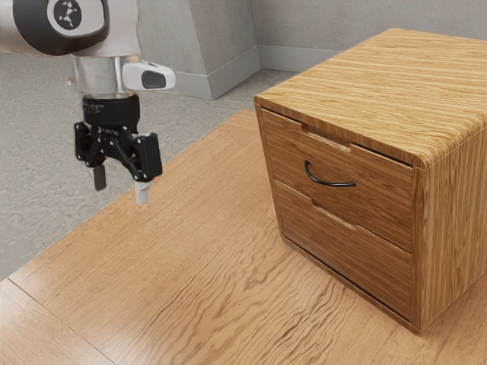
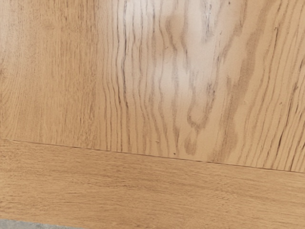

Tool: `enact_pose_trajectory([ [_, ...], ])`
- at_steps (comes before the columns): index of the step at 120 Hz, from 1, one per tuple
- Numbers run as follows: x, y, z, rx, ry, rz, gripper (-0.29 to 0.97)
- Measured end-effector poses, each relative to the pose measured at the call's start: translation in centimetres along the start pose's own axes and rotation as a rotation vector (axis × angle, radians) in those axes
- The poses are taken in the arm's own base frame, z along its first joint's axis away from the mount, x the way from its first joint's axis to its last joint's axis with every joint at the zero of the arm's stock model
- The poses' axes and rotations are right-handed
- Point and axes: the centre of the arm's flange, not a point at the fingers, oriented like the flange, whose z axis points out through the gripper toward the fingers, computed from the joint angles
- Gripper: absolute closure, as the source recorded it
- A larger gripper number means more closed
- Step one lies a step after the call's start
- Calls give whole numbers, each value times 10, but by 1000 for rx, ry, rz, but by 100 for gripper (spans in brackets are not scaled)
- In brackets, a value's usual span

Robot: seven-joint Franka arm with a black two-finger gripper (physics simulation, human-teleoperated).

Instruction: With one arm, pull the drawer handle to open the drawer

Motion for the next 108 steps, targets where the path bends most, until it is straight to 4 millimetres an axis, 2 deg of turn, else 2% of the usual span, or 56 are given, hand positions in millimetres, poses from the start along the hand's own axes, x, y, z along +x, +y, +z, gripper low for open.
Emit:
enact_pose_trajectory([
  [14,15,-22,-9,-38,127,-41,0],
  [25,18,-33,-18,-58,194,-68,0],
  [38,-43,-42,-87,-60,343,-193,0],
  [43,-57,-45,-101,-58,372,-271,0],
  [48,-60,-48,-104,-62,381,-355,0],
  [54,-44,-50,-99,-76,372,-453,0],
  [61,-15,-43,-88,-113,358,-531,0],
  [65,2,-25,-82,-129,354,-548,0],
  [71,24,18,-73,-145,347,-541,0],
  [75,28,43,-72,-158,353,-542,0],
  [79,29,58,-73,-173,361,-559,0],
  [90,33,67,-74,-234,360,-646,0],
  [96,17,64,-60,-250,337,-702,0],
  [102,-23,59,-40,-269,338,-754,0],
  [108,-56,67,-13,-289,357,-776,0],
])
